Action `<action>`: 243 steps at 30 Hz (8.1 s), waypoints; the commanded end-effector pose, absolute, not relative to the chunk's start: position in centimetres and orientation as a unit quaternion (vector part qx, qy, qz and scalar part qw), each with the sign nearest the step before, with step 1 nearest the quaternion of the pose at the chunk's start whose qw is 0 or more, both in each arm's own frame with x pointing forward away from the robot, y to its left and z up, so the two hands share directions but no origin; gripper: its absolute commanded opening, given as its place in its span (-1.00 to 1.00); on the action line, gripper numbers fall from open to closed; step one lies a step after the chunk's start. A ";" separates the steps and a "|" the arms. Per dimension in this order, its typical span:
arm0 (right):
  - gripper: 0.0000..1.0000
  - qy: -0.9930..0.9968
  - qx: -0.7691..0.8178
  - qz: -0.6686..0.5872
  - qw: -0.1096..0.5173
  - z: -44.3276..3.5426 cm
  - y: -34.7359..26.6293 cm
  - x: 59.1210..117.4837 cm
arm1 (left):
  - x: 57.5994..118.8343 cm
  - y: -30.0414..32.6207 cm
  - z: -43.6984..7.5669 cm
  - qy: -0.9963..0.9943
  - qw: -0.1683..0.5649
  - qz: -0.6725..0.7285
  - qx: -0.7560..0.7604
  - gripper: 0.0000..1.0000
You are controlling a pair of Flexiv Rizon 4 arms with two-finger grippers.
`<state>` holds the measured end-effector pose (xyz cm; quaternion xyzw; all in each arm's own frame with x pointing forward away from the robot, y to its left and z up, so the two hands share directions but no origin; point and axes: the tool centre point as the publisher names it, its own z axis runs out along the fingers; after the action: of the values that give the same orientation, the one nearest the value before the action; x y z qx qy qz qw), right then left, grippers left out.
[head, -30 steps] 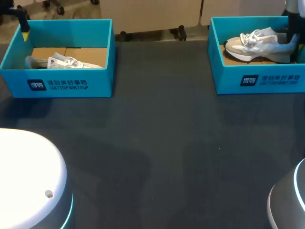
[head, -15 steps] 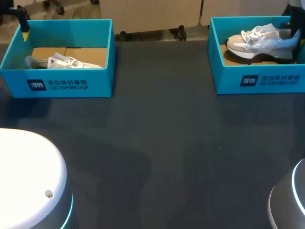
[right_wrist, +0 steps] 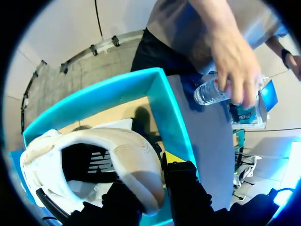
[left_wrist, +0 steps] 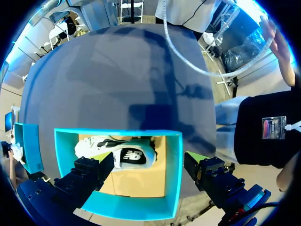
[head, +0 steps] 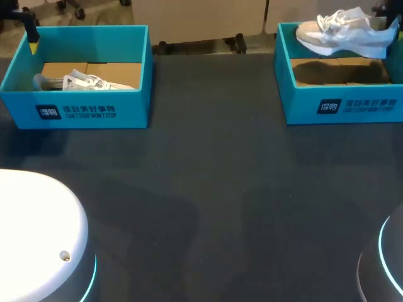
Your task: Take the shoe out of the shoebox, open the shoe tongue, remove and reinsert the insole, then place the shoe into the shoebox
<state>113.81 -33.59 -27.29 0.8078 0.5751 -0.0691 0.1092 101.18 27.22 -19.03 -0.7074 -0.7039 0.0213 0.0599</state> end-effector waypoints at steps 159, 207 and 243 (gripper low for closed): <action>-1.00 0.545 0.808 -0.109 0.196 -12.8 5.6 66.7 | 101.1 27.2 -19.0 -0.704 0.060 0.020 -0.707 1.00; -1.00 0.483 0.855 -0.012 0.191 -30.4 13.7 69.1 | 101.1 27.2 -19.0 -0.704 0.060 0.020 -0.707 1.00; 1.00 0.427 0.883 -0.009 0.193 -34.6 13.0 70.8 | 101.1 27.2 -19.0 -0.704 0.060 0.020 -0.707 1.00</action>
<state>71.74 13.23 -36.23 0.7057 0.6831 -0.0758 0.1720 101.16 27.23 -18.99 -0.7073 -0.7040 0.0215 0.0602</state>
